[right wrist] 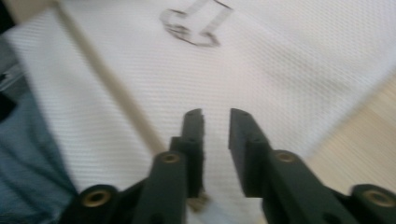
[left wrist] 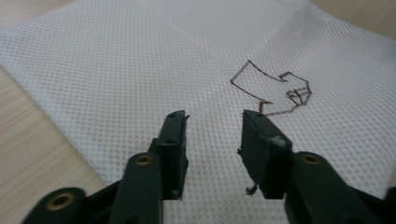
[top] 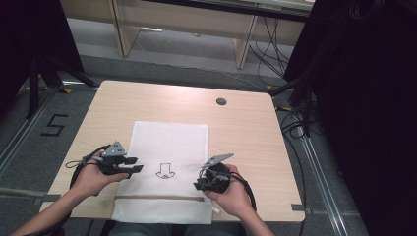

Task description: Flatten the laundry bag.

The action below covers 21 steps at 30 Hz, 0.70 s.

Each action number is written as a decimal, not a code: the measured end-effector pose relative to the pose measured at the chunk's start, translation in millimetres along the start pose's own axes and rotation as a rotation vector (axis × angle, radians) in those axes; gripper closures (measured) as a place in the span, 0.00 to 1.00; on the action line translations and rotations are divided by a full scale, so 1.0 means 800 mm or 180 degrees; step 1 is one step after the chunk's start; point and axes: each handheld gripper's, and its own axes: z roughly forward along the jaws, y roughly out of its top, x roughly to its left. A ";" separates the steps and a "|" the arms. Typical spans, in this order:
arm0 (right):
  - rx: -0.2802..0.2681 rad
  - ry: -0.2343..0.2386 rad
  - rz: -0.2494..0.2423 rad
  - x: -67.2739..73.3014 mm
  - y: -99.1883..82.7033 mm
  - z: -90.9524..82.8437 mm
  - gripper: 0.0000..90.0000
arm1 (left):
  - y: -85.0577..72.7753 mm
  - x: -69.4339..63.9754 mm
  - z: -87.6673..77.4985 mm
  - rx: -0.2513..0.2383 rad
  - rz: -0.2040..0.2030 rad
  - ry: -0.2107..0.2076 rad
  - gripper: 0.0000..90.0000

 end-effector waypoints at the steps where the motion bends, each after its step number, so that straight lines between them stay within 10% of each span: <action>1: 0.0043 -0.0028 -0.0003 -0.008 -0.002 0.001 0.94 | -0.001 -0.002 0.001 0.0059 -0.0007 -0.0047 0.76; 9: 0.0213 -0.0143 0.0124 -0.015 -0.002 0.015 1.00 | 0.002 -0.012 0.007 0.0358 0.0264 -0.0102 0.99; 21: 0.0450 -0.0233 0.0007 -0.017 0.000 0.035 0.98 | 0.002 -0.011 0.026 0.0780 0.0391 -0.0135 0.99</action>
